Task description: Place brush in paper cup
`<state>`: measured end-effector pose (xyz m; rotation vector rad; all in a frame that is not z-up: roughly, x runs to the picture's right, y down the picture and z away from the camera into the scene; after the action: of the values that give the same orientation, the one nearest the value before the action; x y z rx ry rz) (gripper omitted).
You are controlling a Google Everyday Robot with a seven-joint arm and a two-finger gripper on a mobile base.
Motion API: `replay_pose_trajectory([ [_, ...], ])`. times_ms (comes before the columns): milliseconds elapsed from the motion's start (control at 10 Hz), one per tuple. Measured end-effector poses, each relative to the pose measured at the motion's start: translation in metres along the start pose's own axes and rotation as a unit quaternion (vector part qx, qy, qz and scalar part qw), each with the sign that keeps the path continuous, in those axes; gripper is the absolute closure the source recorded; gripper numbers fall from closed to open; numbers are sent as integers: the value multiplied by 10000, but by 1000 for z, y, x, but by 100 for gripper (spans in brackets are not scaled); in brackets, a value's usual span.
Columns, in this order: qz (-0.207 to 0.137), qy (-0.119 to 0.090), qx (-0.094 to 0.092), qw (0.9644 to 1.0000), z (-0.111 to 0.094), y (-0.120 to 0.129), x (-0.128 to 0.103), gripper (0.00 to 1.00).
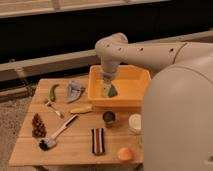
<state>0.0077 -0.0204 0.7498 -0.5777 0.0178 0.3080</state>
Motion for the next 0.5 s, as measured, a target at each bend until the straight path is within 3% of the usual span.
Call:
replay_pose_trajectory([
  [500, 0, 11, -11, 10000, 1, 0, 1, 20],
])
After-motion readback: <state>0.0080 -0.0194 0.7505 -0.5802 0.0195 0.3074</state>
